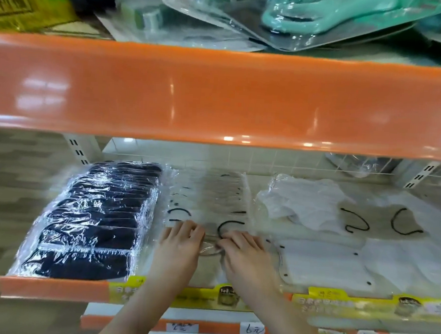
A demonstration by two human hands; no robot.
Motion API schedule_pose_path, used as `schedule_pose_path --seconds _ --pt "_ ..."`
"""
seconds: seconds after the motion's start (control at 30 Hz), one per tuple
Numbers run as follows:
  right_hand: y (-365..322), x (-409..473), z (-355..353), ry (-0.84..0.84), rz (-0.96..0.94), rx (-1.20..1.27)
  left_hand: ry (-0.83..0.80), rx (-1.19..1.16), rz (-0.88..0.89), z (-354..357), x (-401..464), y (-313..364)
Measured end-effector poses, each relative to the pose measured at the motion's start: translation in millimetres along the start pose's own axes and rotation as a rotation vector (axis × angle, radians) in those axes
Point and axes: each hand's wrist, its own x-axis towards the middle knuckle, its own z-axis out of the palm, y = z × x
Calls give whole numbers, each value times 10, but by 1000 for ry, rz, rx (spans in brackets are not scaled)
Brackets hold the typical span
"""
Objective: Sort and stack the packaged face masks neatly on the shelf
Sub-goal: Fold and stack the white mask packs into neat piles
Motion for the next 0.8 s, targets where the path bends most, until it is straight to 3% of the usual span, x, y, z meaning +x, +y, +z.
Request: schedule_pose_path --seconds 0.23,0.57,0.8 --pt "-38 -14 -3 4 -12 -2 -207 -4 -10 -73 -21 33" --pt "-40 -26 38 -34 32 41 -305 11 -64 -109 -55 109" --pt "-7 -5 0 -5 130 164 -218 -9 -98 -118 -1 213"
